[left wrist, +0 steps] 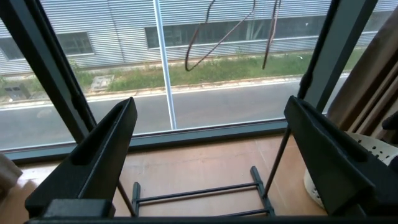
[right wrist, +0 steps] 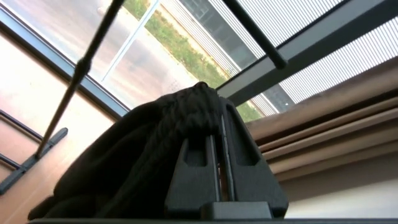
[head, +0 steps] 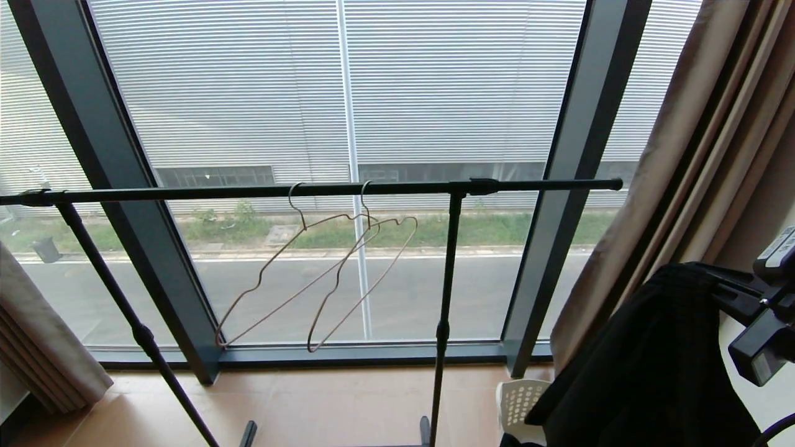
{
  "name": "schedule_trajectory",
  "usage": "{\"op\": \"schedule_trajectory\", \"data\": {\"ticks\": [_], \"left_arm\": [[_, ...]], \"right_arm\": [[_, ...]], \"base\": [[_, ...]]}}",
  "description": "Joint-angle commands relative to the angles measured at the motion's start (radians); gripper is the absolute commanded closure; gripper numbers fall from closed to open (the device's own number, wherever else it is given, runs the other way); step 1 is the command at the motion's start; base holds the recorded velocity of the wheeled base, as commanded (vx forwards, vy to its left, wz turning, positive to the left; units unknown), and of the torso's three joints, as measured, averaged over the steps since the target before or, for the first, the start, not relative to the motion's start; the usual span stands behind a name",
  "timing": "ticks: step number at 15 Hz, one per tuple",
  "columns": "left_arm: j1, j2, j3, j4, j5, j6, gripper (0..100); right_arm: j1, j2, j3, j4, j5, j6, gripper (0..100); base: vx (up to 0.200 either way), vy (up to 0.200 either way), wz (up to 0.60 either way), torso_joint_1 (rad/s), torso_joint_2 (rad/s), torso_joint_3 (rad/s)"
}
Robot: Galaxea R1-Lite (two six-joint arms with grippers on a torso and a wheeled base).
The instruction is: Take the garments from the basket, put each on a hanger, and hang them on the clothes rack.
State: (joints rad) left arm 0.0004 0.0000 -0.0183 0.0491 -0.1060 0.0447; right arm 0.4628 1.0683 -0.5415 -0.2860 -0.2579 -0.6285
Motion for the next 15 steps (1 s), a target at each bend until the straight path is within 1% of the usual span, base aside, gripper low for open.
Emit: {"op": "schedule_trajectory", "data": {"ticks": [1,4,7,15], "left_arm": [[0.001,0.000,0.000,0.000,0.000,0.000,0],[0.000,0.000,0.000,0.000,0.000,-0.002,0],[0.000,0.000,0.000,0.000,0.002,-0.002,0],[0.001,0.000,0.000,0.000,0.002,-0.002,0]], "right_arm": [[0.000,0.002,0.002,-0.001,0.000,0.000,100],[0.000,0.004,0.002,0.001,0.000,0.000,100],[0.000,0.005,0.003,0.001,0.000,0.000,100],[0.000,0.007,0.003,0.001,0.000,-0.002,100]], "base": [[0.000,0.200,0.00,-0.002,0.01,0.002],[0.000,0.200,0.00,-0.004,0.00,0.002],[-0.200,0.200,0.00,0.007,0.00,0.001],[-0.200,0.000,0.00,-0.001,0.00,0.001]]}}
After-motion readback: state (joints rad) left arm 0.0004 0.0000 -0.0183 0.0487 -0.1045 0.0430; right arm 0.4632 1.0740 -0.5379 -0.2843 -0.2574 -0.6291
